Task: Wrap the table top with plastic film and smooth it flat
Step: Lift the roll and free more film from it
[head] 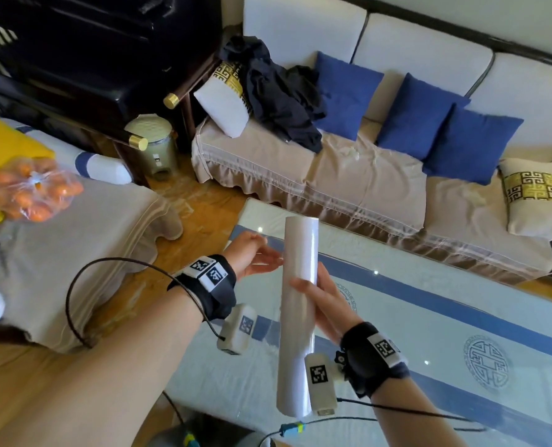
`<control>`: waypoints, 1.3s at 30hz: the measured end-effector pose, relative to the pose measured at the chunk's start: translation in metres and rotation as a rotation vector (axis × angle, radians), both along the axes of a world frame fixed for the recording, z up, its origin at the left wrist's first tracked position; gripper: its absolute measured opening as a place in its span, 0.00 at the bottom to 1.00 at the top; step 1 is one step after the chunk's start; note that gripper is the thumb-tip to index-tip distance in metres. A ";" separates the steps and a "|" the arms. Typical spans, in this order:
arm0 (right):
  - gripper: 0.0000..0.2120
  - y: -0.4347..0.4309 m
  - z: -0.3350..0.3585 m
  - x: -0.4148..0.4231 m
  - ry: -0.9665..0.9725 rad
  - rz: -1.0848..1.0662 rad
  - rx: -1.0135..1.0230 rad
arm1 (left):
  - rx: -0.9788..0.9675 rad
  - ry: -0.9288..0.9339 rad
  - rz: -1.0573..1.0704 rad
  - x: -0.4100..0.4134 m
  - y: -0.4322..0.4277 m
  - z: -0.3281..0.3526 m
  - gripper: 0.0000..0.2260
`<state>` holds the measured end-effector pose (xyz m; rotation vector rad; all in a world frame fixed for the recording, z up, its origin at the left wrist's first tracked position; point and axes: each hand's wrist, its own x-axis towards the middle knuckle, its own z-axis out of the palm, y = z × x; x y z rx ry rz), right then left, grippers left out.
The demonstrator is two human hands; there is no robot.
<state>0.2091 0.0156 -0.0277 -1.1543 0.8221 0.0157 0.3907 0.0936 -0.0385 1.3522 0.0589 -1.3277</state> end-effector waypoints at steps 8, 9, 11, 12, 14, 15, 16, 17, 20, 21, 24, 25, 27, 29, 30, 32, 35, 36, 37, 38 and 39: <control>0.31 -0.020 -0.050 0.027 0.125 -0.121 0.010 | 0.088 0.119 -0.395 -0.001 0.004 -0.055 0.32; 0.33 -0.021 -0.057 0.031 0.147 -0.134 0.012 | 0.078 0.078 -0.429 -0.005 0.003 -0.062 0.28; 0.35 -0.023 -0.073 0.040 0.184 -0.146 0.010 | 0.075 -0.007 -0.382 -0.008 0.000 -0.077 0.18; 0.35 -0.024 -0.080 0.043 0.202 -0.145 0.010 | 0.075 -0.032 -0.333 -0.008 0.000 -0.084 0.14; 0.33 -0.023 -0.101 0.051 0.205 -0.146 0.041 | 0.087 -0.068 -0.257 -0.003 0.000 -0.103 0.07; 0.32 -0.022 -0.109 0.054 0.195 -0.155 0.073 | 0.099 -0.072 -0.226 -0.001 0.002 -0.113 0.07; 0.32 -0.022 -0.118 0.056 0.185 -0.172 0.112 | 0.113 -0.067 -0.196 0.002 0.003 -0.122 0.07; 0.32 -0.022 -0.129 0.059 0.170 -0.196 0.162 | 0.131 -0.051 -0.170 0.004 0.006 -0.134 0.08; 0.33 -0.020 -0.165 0.062 0.118 -0.260 0.350 | 0.192 -0.023 -0.120 0.013 0.012 -0.172 0.07; 0.31 -0.018 -0.179 0.063 0.114 -0.274 0.424 | 0.217 -0.025 -0.108 0.015 0.015 -0.186 0.06; 0.28 -0.011 -0.217 0.057 0.149 -0.293 0.537 | 0.268 0.003 -0.105 0.017 0.024 -0.224 0.06; 0.26 -0.008 -0.231 0.055 0.163 -0.294 0.553 | 0.268 0.048 -0.119 0.016 0.027 -0.237 0.09; 0.24 -0.005 -0.254 0.050 0.202 -0.287 0.522 | 0.258 0.189 -0.178 0.014 0.035 -0.256 0.17; 0.27 -0.005 -0.276 0.048 0.223 -0.293 0.408 | 0.236 0.320 -0.327 0.014 0.044 -0.273 0.23; 0.30 -0.006 -0.285 0.049 0.231 -0.305 0.362 | 0.220 0.337 -0.424 0.014 0.049 -0.280 0.25; 0.30 -0.006 -0.307 0.050 0.233 -0.351 0.348 | 0.193 0.320 -0.579 0.012 0.057 -0.299 0.22; 0.26 -0.002 -0.334 0.045 0.267 -0.407 0.390 | 0.179 0.331 -0.625 0.003 0.069 -0.329 0.08; 0.26 -0.001 -0.339 0.042 0.271 -0.402 0.388 | 0.181 0.342 -0.613 0.000 0.072 -0.337 0.07; 0.26 0.002 -0.345 0.037 0.273 -0.390 0.384 | 0.187 0.363 -0.600 -0.004 0.075 -0.346 0.07; 0.26 0.004 -0.349 0.034 0.273 -0.381 0.381 | 0.190 0.378 -0.591 -0.006 0.079 -0.352 0.07; 0.27 0.006 -0.355 0.030 0.280 -0.378 0.382 | 0.191 0.394 -0.581 -0.009 0.083 -0.359 0.07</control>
